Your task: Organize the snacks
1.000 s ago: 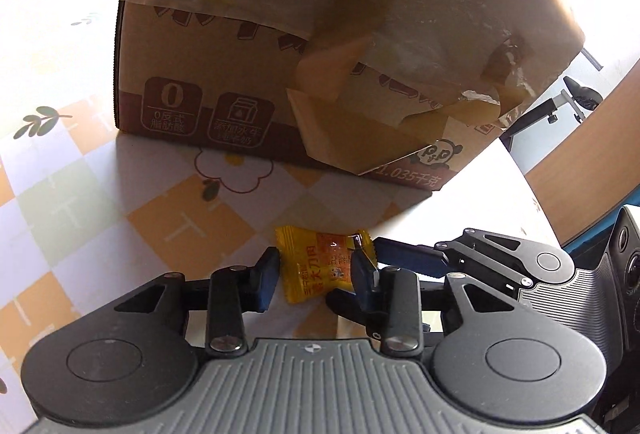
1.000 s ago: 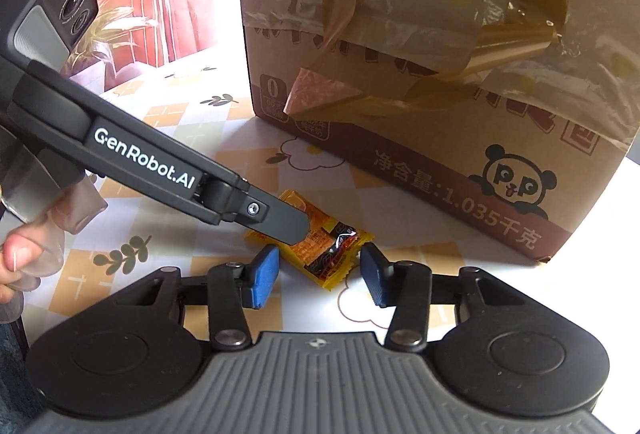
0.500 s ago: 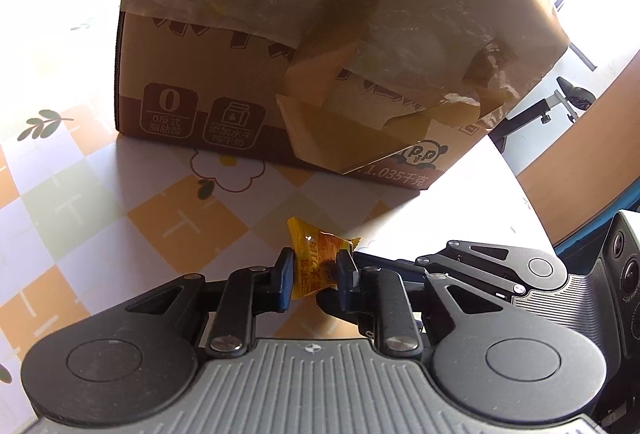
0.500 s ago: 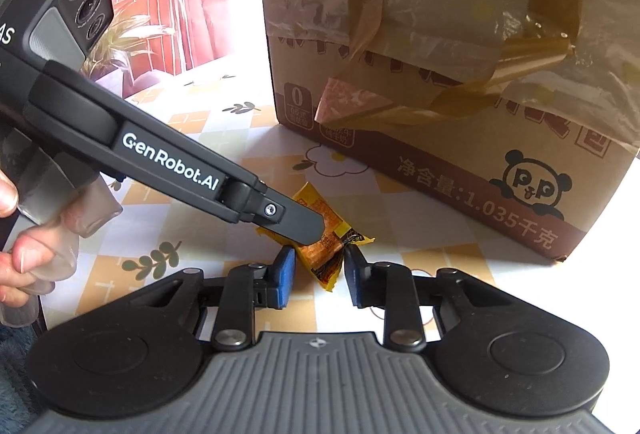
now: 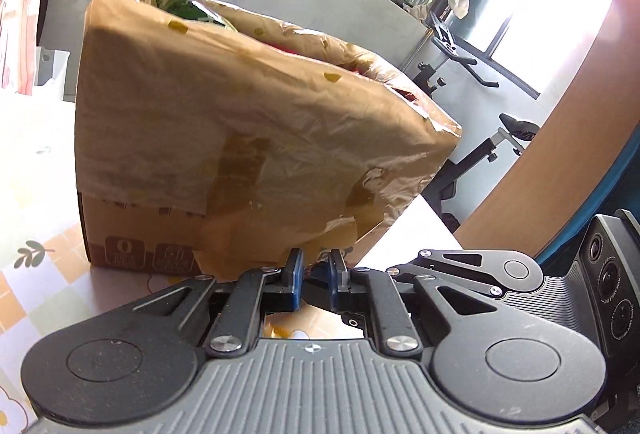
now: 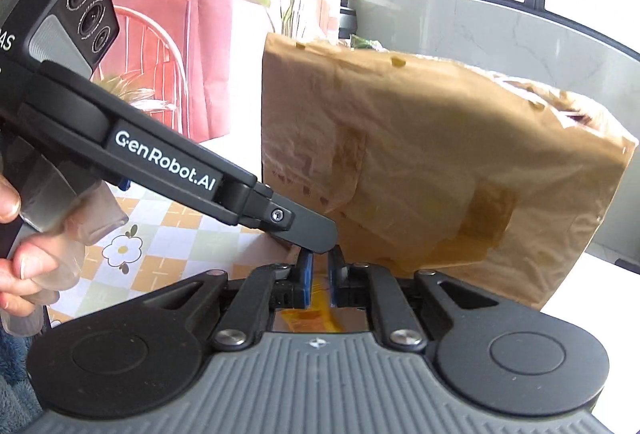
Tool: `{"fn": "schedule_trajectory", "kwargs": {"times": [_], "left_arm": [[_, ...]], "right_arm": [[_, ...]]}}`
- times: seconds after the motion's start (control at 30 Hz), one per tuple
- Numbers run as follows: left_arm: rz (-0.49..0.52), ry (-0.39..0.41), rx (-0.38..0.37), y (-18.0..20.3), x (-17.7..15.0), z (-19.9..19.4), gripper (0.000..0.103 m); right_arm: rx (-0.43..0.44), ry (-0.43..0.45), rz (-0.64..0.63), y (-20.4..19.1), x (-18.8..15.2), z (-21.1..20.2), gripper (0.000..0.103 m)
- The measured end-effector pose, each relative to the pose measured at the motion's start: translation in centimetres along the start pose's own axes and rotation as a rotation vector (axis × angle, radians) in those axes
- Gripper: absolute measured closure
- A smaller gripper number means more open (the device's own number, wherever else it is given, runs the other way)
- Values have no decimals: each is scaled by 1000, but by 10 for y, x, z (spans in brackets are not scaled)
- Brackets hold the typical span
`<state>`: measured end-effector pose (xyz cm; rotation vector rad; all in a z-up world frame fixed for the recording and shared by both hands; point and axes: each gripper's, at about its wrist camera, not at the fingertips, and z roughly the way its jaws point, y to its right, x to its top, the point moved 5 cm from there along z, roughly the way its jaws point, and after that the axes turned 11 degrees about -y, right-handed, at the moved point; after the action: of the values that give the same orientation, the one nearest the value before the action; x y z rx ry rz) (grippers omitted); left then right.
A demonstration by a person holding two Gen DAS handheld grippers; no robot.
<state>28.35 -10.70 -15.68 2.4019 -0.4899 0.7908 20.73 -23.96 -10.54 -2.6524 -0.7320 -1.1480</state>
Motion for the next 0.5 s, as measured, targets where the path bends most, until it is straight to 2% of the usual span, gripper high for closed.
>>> {"fn": "schedule_trajectory", "kwargs": {"times": [0.13, 0.3, 0.43, 0.5], "left_arm": [[-27, 11, 52, -13, 0, -6, 89], [-89, -61, 118, -47, -17, 7, 87], [-111, -130, 147, -65, -34, 18, 84], [-117, -145, 146, -70, -37, 21, 83]], "right_arm": [[-10, -34, -3, 6, 1, 1, 94], [51, -155, 65, 12, -31, 25, 88], [96, -217, 100, 2, -48, 43, 72], [130, -238, 110, -7, -52, 53, 59]]}}
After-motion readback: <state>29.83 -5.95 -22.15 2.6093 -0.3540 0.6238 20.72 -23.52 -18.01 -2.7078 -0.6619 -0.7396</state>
